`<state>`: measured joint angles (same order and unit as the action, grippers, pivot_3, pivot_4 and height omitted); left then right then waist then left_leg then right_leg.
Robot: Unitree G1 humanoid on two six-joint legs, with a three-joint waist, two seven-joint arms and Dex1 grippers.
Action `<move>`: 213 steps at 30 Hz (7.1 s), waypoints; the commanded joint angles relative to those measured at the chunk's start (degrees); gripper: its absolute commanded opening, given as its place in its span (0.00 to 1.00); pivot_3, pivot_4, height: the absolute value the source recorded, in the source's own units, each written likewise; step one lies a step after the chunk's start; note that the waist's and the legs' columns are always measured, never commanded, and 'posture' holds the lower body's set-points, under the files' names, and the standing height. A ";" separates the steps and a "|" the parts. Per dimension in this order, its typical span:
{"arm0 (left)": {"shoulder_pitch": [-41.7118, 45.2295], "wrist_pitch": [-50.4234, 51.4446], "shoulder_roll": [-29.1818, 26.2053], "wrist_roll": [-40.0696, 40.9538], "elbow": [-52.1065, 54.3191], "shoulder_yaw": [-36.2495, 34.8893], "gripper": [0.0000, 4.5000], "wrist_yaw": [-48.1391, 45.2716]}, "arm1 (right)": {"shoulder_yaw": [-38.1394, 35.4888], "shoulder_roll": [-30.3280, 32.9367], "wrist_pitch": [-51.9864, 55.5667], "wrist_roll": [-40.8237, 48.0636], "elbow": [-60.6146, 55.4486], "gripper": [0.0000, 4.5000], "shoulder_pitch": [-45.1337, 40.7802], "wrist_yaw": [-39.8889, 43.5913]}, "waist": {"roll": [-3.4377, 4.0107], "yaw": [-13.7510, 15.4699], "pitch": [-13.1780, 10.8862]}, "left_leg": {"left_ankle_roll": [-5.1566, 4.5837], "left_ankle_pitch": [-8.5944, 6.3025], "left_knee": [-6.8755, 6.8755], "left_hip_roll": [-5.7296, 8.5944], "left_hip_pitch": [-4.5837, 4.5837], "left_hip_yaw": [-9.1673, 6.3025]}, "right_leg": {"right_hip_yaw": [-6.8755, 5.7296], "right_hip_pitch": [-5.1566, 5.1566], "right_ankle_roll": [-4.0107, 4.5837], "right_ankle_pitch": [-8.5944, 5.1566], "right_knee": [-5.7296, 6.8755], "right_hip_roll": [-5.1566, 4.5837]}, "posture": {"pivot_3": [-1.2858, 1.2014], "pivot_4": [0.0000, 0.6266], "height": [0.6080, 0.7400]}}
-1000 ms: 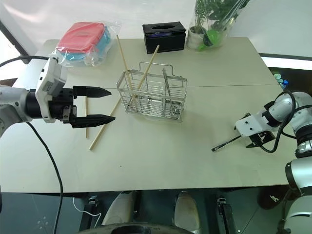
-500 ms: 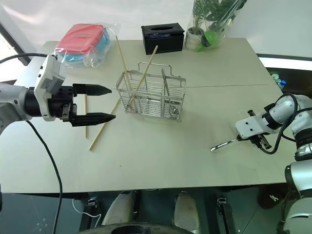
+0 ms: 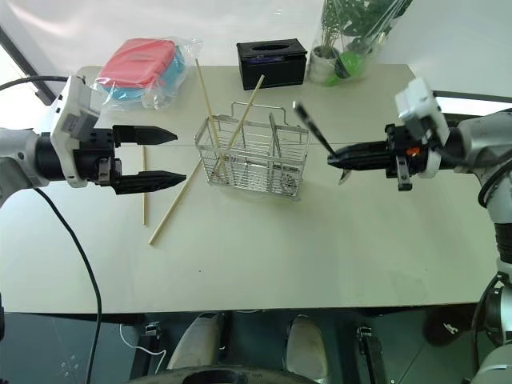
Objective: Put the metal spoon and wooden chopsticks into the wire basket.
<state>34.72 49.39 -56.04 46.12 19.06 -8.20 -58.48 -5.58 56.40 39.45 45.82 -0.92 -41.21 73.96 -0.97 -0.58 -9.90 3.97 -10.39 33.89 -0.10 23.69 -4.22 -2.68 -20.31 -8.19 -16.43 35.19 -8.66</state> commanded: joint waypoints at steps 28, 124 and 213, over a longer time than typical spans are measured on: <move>3.28 -1.61 -0.11 -1.56 -1.43 -2.50 1.00 1.95 | 0.51 -26.17 1.05 -8.53 -0.58 0.79 -6.38 -28.94 | -0.06 -0.23 0.03 | -0.09 0.02 0.03 -0.03 0.55 -0.04 | -0.03 -0.59 -0.42 0.20 0.29 0.09 | 0.52 0.24 0.76; 33.61 -34.61 40.43 -25.12 -41.42 -0.36 0.01 32.18 | -21.54 -5.84 5.99 28.37 -43.53 0.80 42.24 -47.29 | -1.01 2.82 0.01 | -0.17 0.01 0.34 0.00 0.71 -0.09 | -0.25 -0.32 -0.60 0.41 -0.09 0.00 | 0.52 0.24 0.76; 25.46 5.91 29.87 -39.21 -54.74 20.16 0.04 21.41 | -19.23 -6.23 2.67 29.03 -41.81 0.80 42.91 -49.41 | -0.86 2.89 -0.05 | -0.19 0.01 0.24 -0.01 0.80 -0.18 | -0.37 -0.35 -0.40 0.29 -0.19 -0.04 | 0.52 0.24 0.76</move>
<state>58.88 55.58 -26.46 7.16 -35.68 13.66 -38.05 -23.07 50.43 43.37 73.96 -41.35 1.92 24.74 -1.83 2.31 -9.96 3.78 -10.39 34.13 -0.11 24.49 -4.40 -3.05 -20.66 -8.61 -16.13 35.00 -8.70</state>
